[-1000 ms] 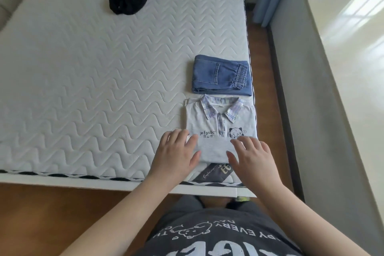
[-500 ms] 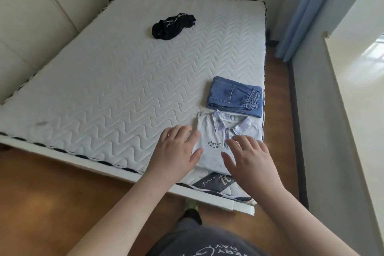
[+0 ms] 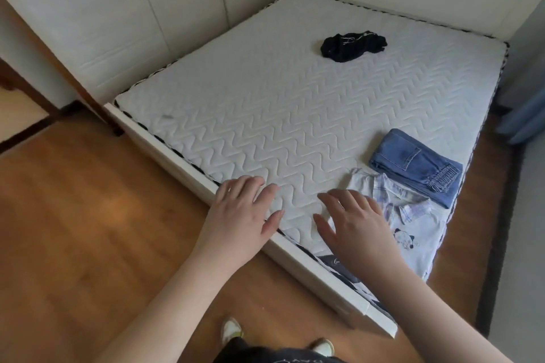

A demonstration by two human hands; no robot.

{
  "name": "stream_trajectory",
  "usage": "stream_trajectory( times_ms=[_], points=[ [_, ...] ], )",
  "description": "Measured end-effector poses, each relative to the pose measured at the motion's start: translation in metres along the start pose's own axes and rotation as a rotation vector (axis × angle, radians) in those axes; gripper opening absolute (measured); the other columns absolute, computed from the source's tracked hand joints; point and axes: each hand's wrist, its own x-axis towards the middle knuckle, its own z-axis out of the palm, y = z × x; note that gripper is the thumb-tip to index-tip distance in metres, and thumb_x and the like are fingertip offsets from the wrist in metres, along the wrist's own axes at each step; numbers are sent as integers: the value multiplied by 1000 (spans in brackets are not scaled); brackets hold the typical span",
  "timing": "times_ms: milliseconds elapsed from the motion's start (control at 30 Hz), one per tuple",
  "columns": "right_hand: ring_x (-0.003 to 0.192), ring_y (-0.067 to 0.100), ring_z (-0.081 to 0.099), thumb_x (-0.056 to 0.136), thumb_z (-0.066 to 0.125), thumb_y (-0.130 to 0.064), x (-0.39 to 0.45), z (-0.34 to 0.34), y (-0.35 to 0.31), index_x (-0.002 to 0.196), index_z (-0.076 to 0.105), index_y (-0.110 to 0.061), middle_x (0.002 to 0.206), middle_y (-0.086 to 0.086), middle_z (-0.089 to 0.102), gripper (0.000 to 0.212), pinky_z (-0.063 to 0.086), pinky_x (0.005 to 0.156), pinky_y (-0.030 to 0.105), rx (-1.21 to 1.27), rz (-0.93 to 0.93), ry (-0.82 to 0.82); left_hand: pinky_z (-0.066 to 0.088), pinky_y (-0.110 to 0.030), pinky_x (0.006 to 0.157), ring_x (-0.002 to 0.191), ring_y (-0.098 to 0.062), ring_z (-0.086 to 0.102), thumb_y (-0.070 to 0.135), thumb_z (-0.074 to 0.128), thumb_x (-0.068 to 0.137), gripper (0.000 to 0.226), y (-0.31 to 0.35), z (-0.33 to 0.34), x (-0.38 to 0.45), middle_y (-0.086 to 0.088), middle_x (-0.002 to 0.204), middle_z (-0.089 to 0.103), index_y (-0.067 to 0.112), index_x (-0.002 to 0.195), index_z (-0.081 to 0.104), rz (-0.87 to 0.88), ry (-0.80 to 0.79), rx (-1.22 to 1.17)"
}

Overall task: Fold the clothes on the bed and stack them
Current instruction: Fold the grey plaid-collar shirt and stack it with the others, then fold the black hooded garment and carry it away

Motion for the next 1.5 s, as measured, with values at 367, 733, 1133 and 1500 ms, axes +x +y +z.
stream_trajectory(
  times_ms=[367, 733, 1133, 1500],
  points=[
    [100, 29, 65, 88, 68, -32, 74, 71, -209, 112, 69, -12, 109, 5, 68, 31, 52, 85, 41, 116, -319, -88, 45, -40, 97, 115, -23, 55, 43, 47, 98, 41, -186, -35, -137, -2, 119, 59, 17, 126, 60, -344, -47, 126],
    [110, 25, 61, 92, 57, -38, 121, 119, -375, 121, 62, -19, 118, 2, 63, 34, 50, 92, 41, 155, -566, -165, 44, -43, 99, 121, -25, 54, 46, 45, 98, 42, -298, -50, -223, -5, 126, 60, 19, 127, 59, -614, -41, 188],
    [110, 27, 61, 95, 50, -36, 260, 198, -436, 114, 66, -16, 118, 5, 64, 32, 51, 92, 43, 157, -668, -194, 41, -47, 106, 126, -27, 51, 51, 39, 100, 49, -434, -8, -155, -8, 132, 60, 18, 131, 58, -699, -64, 218],
    [112, 27, 57, 94, 51, -35, 408, 263, -517, 119, 60, -16, 122, 6, 60, 32, 44, 96, 43, 202, -779, -183, 28, -43, 117, 137, -25, 42, 53, 33, 102, 51, -577, -15, -100, -6, 141, 52, 19, 136, 51, -759, -112, 218]
  ],
)
